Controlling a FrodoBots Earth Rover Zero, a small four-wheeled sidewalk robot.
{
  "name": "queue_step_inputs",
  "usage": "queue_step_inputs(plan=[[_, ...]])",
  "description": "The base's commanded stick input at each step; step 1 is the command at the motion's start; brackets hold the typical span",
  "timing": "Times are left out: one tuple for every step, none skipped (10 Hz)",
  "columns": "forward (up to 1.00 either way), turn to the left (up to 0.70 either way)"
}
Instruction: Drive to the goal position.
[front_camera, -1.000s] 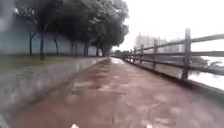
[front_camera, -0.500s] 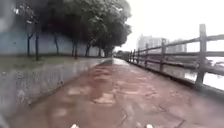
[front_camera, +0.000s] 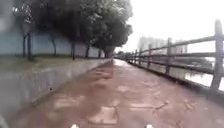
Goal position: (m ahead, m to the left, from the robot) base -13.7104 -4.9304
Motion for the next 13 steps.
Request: queue_step_inputs(plan=[[0.85,0.03],[0.85,0.03],[0.85,0.03],[0.85,0.03],[0.85,0.03],[0.85,0.03],[0.85,0.03],[0.85,0.03],[0.85,0.03],[0.85,0.03],[0.85,0.03],[0.85,0.03],[0.85,0.03]])
